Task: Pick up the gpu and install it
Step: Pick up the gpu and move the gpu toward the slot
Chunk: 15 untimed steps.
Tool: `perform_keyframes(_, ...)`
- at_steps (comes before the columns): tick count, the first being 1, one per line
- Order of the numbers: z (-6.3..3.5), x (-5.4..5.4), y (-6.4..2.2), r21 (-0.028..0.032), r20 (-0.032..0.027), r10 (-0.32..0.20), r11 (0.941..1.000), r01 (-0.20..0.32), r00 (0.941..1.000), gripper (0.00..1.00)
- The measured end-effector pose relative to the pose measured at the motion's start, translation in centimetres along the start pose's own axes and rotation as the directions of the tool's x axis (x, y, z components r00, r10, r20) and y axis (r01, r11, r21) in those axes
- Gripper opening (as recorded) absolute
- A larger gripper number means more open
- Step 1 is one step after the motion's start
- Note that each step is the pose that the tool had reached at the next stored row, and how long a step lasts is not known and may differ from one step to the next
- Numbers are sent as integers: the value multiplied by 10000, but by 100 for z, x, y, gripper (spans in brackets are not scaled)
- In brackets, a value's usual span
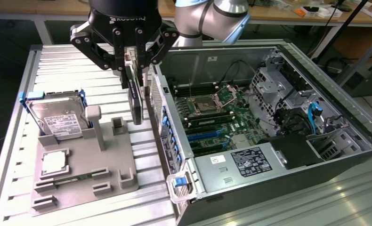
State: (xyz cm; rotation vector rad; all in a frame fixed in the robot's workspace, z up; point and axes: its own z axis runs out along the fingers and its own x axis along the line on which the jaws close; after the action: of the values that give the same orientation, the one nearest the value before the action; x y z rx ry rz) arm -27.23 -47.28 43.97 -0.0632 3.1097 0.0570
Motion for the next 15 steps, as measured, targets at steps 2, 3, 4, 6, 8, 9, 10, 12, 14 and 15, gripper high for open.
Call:
perform_keyframes(2,0,-13,0,0,0,1,10000,-1,10000,27)
perform_keyframes(3,1,-19,-1,-1,1,1,10000,-1,10000,27)
perform_keyframes(4,0,-21,0,1,0,1,10000,-1,10000,27)
perform_keyframes(6,1,-22,-1,0,0,1,10000,-1,10000,27)
perform_keyframes(8,1,-22,-1,0,0,0,10000,0,10000,27)
perform_keyframes(9,1,-22,-1,0,0,0,10000,0,10000,27)
perform_keyframes(10,1,-22,-1,0,0,1,10000,-1,10000,27)
perform_keyframes(12,1,-28,-1,-1,0,0,10000,0,10000,27)
perform_keyframes(14,1,-49,-2,0,0,0,10000,0,10000,27)
perform_keyframes(15,1,-58,-2,1,0,0,10000,0,10000,27)
